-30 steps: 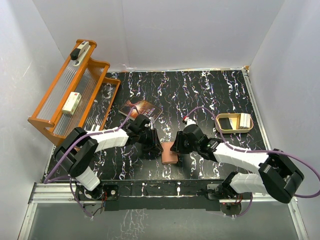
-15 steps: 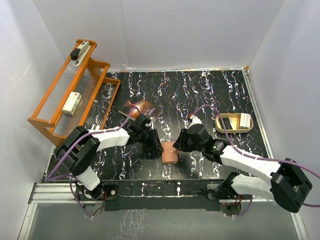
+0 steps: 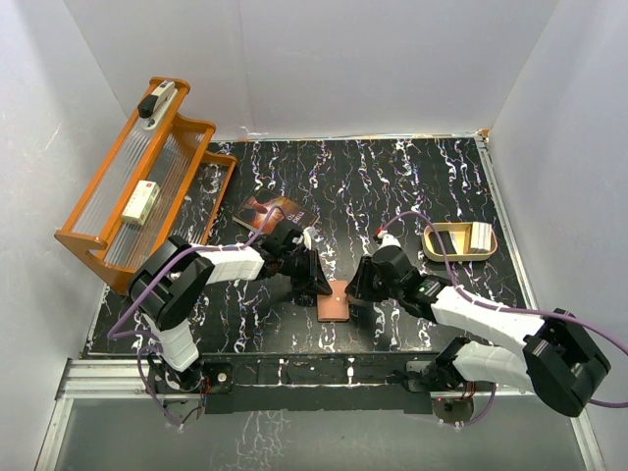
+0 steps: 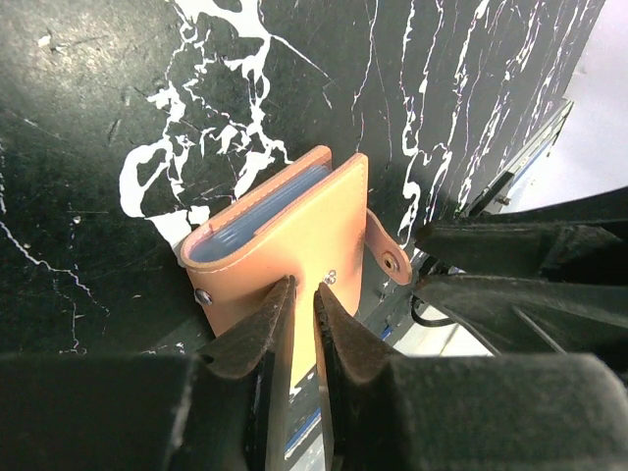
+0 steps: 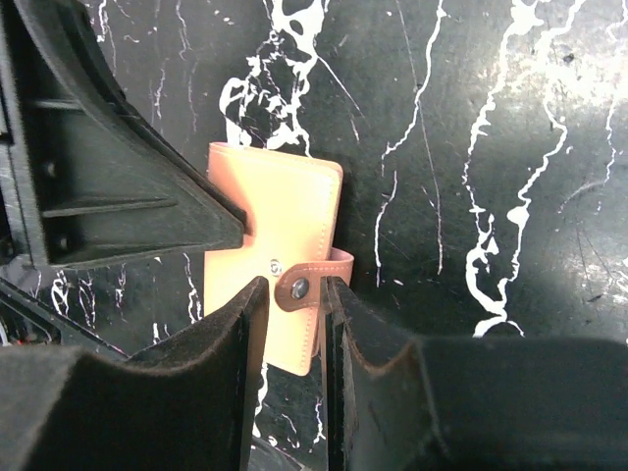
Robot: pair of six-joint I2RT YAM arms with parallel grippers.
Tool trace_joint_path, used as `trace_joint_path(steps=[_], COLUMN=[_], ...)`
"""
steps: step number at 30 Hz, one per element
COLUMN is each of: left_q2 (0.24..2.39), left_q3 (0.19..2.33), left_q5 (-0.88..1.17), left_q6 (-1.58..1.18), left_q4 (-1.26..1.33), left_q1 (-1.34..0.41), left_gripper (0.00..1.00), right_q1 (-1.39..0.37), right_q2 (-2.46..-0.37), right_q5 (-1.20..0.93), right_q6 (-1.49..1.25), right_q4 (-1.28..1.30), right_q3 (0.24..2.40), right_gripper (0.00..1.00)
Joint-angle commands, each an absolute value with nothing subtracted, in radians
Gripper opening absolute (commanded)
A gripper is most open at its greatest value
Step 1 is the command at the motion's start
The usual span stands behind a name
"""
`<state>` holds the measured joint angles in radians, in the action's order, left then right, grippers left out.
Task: Put the credit cards into the card holder
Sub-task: Close the card holder at the center of the board.
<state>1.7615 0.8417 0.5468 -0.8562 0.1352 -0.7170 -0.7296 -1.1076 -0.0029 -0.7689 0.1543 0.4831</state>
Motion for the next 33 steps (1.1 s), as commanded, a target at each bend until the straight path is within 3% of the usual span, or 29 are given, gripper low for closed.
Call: trace_joint_path(steps=[1, 23, 33], left_q2=[1.760, 1.745, 1.753], left_q3=[0.820, 0.800, 0.795], left_q5=[0.534, 0.502, 0.503], left_q6=[-0.829, -0.836, -0.844], left_q4=[0.106, 0.095, 0.103], left_q1=[-0.721, -0.721, -0.721], left_gripper=[0.13, 0.12, 0.12], right_q1=[-0.717, -0.712, -0.712], right_q2=[-1.100, -1.208, -1.220], right_q5=[-0.035, -0.150, -0.171], right_q6=[-0.791, -0.806, -0.800], right_q4=[0.075, -0.085, -0.094], right_q3=[0.461, 0.430, 0.423], right_gripper=[0.26, 0.28, 0.25])
